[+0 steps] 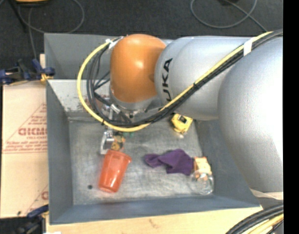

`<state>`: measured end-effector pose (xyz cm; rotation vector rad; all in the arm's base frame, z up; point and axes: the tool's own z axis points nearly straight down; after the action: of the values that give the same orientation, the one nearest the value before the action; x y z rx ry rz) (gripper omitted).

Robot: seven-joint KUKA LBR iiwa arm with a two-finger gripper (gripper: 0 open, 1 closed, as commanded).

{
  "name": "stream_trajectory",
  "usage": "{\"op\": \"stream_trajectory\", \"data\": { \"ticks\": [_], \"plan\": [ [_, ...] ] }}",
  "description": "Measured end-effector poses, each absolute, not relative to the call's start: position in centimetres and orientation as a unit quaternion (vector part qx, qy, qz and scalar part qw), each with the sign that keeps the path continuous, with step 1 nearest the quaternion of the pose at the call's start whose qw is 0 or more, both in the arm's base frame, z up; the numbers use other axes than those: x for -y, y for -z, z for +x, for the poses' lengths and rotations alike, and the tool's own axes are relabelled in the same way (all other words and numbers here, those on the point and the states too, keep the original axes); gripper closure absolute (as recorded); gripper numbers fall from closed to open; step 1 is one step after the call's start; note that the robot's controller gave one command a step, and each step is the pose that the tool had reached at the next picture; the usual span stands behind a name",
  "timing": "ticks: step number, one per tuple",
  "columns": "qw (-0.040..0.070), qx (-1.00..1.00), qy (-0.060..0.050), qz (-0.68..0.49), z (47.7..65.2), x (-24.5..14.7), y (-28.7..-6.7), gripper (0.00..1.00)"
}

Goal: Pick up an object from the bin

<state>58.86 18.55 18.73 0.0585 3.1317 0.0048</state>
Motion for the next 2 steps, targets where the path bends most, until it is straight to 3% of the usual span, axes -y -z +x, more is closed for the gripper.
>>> {"op": "stream_trajectory", "data": {
  "ticks": [1,2],
  "plan": [
    [-0.002,-1.0,0.0,-0.002,56.3,-16.2,-15.1,0.0],
    [-0.011,-1.0,-0.009,-0.021,58.8,-12.0,-11.0,1.0]
  ]
}}
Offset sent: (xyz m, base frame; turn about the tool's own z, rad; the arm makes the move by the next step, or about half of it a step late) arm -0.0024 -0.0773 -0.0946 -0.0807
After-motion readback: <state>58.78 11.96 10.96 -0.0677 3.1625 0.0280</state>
